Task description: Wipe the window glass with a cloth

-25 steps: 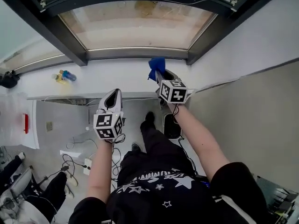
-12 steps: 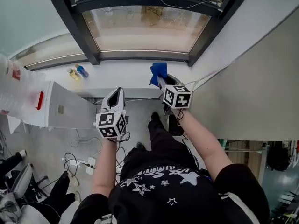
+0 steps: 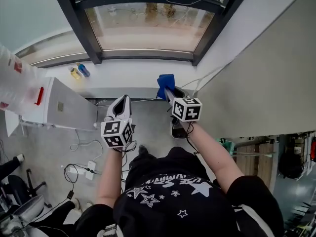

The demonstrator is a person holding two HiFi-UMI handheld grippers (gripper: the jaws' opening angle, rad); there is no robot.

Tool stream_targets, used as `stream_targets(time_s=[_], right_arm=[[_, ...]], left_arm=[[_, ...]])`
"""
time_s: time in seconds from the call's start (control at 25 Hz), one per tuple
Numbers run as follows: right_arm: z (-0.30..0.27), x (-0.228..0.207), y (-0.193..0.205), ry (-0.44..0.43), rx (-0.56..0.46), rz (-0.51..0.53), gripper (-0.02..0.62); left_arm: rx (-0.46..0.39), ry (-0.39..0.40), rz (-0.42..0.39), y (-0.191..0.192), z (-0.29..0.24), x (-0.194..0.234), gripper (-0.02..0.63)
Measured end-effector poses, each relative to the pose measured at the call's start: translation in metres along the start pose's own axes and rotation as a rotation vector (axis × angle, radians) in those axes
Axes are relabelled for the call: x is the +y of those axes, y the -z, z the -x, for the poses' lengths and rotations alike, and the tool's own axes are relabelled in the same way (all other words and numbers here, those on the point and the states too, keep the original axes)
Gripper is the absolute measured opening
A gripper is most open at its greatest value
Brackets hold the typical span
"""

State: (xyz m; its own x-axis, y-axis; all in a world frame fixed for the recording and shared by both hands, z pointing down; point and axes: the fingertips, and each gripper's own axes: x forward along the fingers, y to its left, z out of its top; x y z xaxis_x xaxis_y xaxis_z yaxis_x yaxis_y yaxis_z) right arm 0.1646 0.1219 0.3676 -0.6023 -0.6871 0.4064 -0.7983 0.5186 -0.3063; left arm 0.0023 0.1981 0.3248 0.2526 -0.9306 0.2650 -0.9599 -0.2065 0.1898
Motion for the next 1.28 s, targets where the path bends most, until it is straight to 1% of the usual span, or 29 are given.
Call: stream_targets(time_s=[0.16,0.28,0.4,0.48,0.76,0.96,1.16,1.28], right_arm=[[0.018,0.007,-0.010,-0.107,-0.026,0.038,0.077],[0.037,0.013,-0.018,-0.179,-0.047,0.053,0.077],[0.061,0.019,-0.023,-0.284,-0.074,0.075,0.077],[0.076,0.021,-0.020,-0.342,-0.074,0.093,0.077],[0.123,0.023,-0.007,-0.447,-0.064,0.124,0.077],[0.157,0.032,0.012,-0.515,-0.039,0.153,0.077],[0.188,0.030,0.017,-0.569,-0.041,0.165,0.077],[0.201,0.021,0.020,-0.606,-0.042,0.176,0.077]], left_arm=[[-0.016,-0.046,-0.028,-0.010,0.011,-0.022,0.009],[-0.032,-0.085,-0.011,-0.014,0.020,-0.043,0.008],[-0.047,-0.098,-0.015,-0.015,0.024,-0.075,0.009],[-0.054,-0.109,-0.025,-0.014,0.029,-0.093,0.008],[-0.107,-0.192,-0.020,-0.012,0.066,-0.137,0.009],[-0.119,-0.244,-0.011,0.005,0.097,-0.168,0.008],[-0.119,-0.279,-0.005,0.019,0.115,-0.199,0.008],[-0.125,-0.305,-0.005,0.024,0.117,-0.216,0.009]])
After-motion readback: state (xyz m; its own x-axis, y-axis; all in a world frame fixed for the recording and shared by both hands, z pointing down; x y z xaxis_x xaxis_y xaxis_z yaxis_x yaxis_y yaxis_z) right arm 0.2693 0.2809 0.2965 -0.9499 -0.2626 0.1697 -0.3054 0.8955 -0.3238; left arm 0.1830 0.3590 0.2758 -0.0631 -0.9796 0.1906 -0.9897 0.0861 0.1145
